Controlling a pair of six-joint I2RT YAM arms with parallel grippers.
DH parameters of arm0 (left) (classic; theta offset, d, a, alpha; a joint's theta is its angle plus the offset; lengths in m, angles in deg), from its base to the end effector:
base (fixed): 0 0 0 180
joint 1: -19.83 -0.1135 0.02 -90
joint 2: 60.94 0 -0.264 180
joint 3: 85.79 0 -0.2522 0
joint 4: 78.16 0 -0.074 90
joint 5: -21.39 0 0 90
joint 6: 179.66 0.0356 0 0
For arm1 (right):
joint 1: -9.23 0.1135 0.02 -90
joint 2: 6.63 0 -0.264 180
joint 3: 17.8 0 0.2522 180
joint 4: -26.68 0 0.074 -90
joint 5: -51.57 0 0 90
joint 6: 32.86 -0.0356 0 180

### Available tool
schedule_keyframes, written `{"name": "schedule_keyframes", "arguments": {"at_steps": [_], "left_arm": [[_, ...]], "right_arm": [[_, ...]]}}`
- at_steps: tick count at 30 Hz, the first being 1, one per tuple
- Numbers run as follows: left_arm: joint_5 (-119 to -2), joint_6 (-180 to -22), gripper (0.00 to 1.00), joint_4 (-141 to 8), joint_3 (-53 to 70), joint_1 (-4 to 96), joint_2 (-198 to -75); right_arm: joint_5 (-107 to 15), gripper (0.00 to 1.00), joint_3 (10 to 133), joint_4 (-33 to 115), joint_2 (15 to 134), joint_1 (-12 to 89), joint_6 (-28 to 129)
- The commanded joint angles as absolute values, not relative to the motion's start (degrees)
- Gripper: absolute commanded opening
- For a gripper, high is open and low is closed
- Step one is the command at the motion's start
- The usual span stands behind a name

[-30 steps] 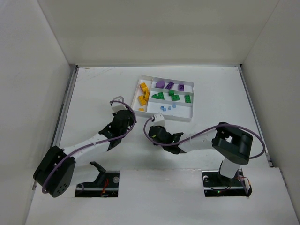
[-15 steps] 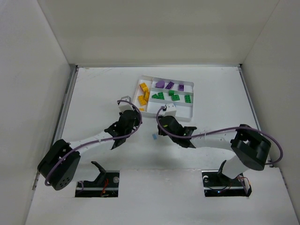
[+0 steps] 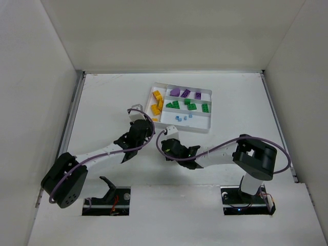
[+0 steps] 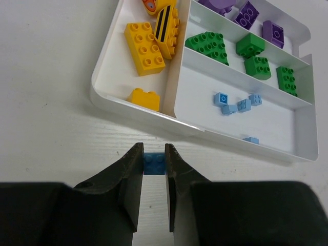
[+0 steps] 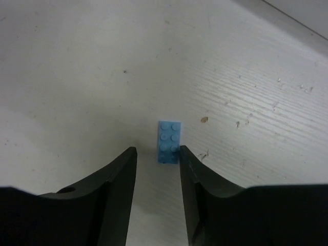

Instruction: Sort the legos into containers by color

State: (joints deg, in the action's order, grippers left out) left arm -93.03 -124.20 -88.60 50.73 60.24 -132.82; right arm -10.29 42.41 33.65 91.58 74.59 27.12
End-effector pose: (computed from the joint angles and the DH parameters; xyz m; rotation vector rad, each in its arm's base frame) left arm 0.2083 -0.1580 0.2116 -0.1973 1.8757 -0.5042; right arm 0.1533 0.2939 0.1450 -0.4602 2.2148 0.3101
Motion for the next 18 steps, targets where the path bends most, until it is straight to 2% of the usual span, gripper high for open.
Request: {"name": "schedule_keyframes", "arguments": {"at_steps": [1,6,9,18], "left_arm": [[-93.48,-123.76,0.17,-90.15,50.47,59.95,-131.0],[-93.4,-123.67,0.17,-89.97,51.27,59.25,-129.85],[-93.39,-123.67,0.17,-89.88,51.62,58.9,-129.24],[-93.13,-123.58,0.17,-89.97,50.92,58.99,-130.46]], "right_arm": [[-9.17,0.41,44.38,34.28,93.21,75.1,26.99],[-4.95,0.26,44.82,36.92,94.09,75.36,26.64],[-3.98,0.22,45.0,37.1,94.7,75.8,26.99],[-1.95,0.18,41.93,34.47,85.93,76.33,26.38]]}}
